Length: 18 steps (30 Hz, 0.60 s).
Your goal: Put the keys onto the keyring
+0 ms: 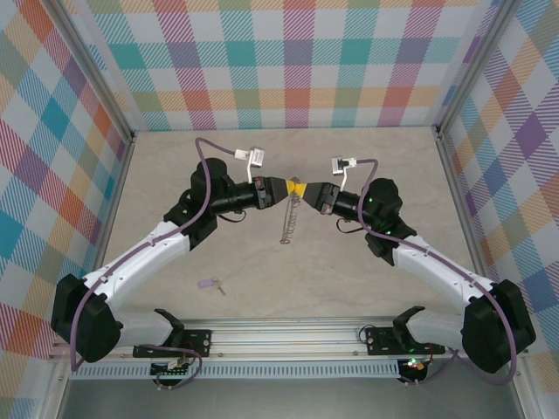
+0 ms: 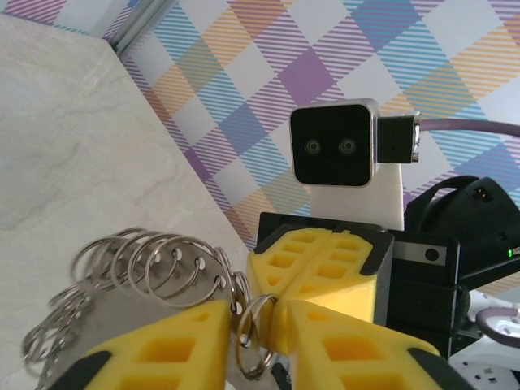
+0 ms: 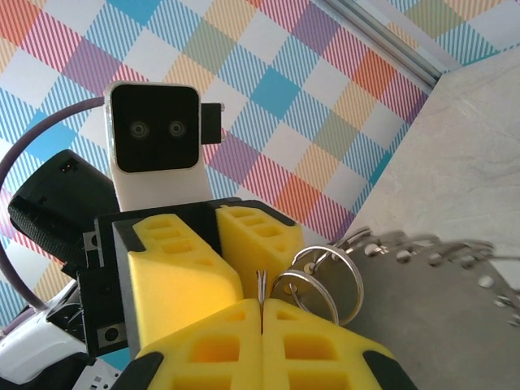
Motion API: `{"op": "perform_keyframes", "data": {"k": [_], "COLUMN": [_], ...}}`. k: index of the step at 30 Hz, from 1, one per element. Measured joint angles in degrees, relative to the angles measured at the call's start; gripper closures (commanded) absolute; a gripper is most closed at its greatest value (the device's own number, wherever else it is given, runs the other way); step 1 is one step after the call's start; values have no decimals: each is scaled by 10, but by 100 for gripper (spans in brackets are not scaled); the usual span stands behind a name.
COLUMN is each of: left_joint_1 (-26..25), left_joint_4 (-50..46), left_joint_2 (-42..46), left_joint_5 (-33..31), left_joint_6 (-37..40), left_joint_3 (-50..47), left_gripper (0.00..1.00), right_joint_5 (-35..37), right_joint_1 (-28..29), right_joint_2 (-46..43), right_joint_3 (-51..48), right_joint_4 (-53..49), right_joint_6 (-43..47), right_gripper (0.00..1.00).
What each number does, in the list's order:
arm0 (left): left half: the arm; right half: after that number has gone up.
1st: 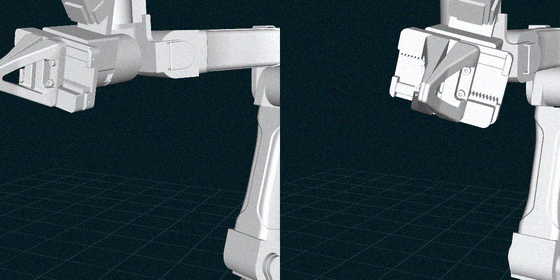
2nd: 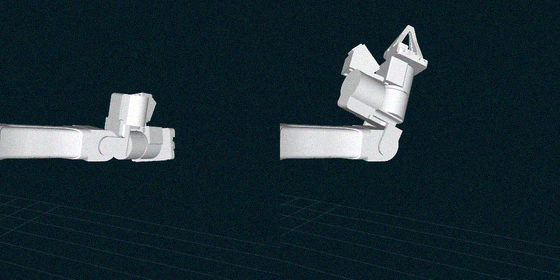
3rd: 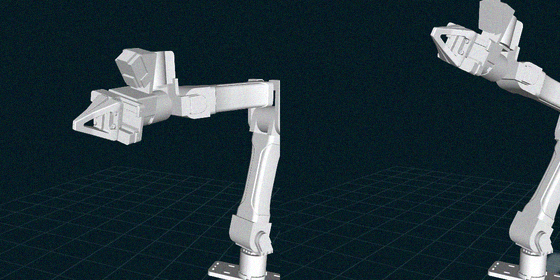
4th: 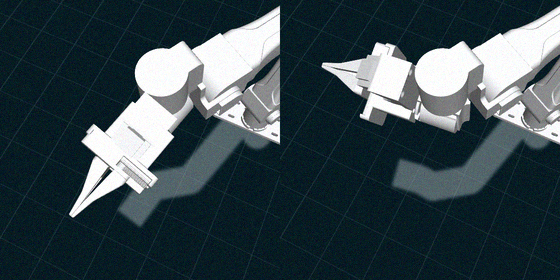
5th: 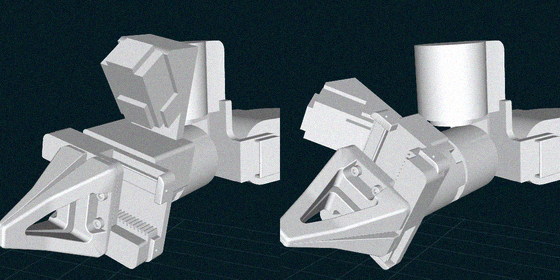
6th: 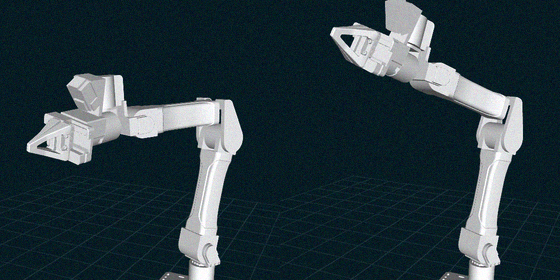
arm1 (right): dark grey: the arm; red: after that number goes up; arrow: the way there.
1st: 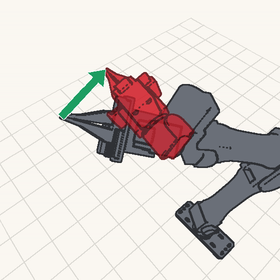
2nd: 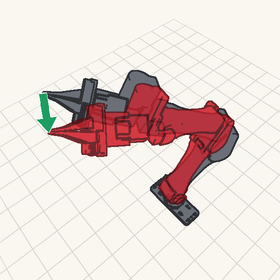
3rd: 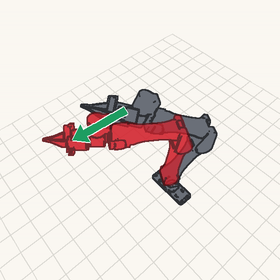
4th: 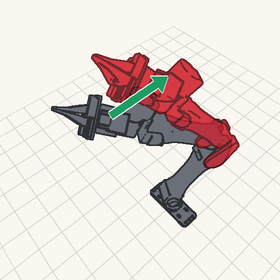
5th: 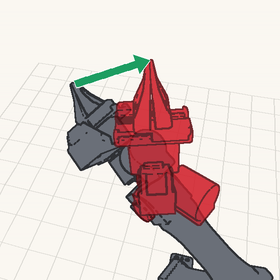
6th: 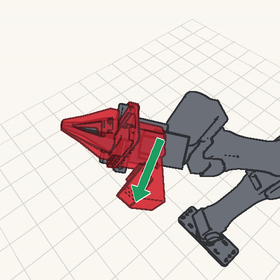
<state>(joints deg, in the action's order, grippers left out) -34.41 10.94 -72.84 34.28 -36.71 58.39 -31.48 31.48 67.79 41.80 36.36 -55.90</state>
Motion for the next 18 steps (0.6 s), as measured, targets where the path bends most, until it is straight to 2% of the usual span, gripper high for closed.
{"op": "perform_keyframes", "data": {"k": [2,5,7,11,12,14,16,18], "left_joint_1": [0,1,1,1,1,1,1,1], "left_joint_4": [1,2,2,2,2,1,-7,-12], "left_joint_2": [3,6,8,10,10,10,10,10], "left_joint_5": [1,0,-1,-3,-3,-3,-5,-4], "left_joint_6": [-1,0,-2,-2,-2,-1,2,5], "left_joint_3": [0,0,0,0,0,0,0,0], "left_gripper": [89,93,98,100,100,100,100,100], "right_joint_5": [0,3,6,9,9,10,18,34], "right_joint_1": [1,2,3,5,5,5,8,8], "right_joint_2": [0,0,0,0,0,-1,-12,-38], "right_joint_3": [0,2,3,4,4,5,8,9], "right_joint_4": [1,1,1,1,1,-5,-26,-66], "right_joint_6": [0,0,0,0,0,3,16,31], "right_gripper": [100,100,100,100,93,59,33,12]}}
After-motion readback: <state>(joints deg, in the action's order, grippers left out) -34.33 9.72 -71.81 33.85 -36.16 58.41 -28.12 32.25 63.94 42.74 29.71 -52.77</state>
